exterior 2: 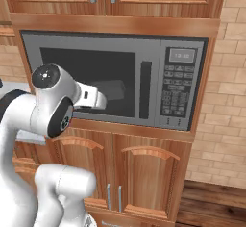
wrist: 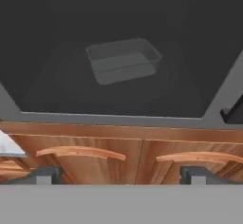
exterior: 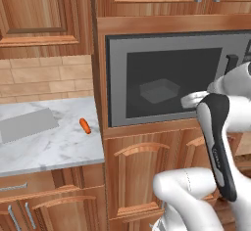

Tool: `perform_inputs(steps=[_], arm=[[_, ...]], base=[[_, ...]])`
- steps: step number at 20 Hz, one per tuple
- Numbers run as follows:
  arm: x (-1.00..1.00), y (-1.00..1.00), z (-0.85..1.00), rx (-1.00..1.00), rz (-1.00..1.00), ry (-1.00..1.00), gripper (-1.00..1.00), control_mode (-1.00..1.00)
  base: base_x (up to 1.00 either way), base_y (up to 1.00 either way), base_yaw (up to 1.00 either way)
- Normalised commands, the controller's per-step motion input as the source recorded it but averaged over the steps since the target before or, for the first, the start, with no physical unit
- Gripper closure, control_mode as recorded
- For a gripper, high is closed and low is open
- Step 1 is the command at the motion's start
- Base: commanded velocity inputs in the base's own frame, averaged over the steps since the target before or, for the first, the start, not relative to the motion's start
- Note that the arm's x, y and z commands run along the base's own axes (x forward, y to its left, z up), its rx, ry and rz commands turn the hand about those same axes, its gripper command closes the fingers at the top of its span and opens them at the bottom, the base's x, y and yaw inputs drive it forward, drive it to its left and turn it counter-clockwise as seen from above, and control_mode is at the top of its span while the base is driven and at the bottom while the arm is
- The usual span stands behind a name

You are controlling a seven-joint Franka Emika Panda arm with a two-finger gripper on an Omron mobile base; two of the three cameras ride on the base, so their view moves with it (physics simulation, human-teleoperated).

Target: Open the microwave door.

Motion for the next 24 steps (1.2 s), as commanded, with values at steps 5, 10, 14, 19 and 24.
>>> perform_inputs(steps=[5, 10, 14, 19, 24], arm=[[-0.58, -1.00, 0.29, 0.03, -0.09, -0.23, -1.00, -1.00], [-0.23, -0.99, 0.11, 0.08, -0.02, -0.49, -1.00, -1.00], [0.03, -0.70, 0.00, 0.09, 0.00, -0.54, -1.00, -1.00], [0.28, -0.21, -0.01, 0.03, 0.02, -0.09, -1.00, -1.00], [0.45, -0.08, -0.05, 0.00, 0.04, -0.01, -1.00, -1.00]], base=[[0.00, 0.00, 0.00], [0.00, 0.00, 0.00], [0.00, 0.00, 0.00], [0.00, 0.00, 0.00], [0.00, 0.00, 0.00]])
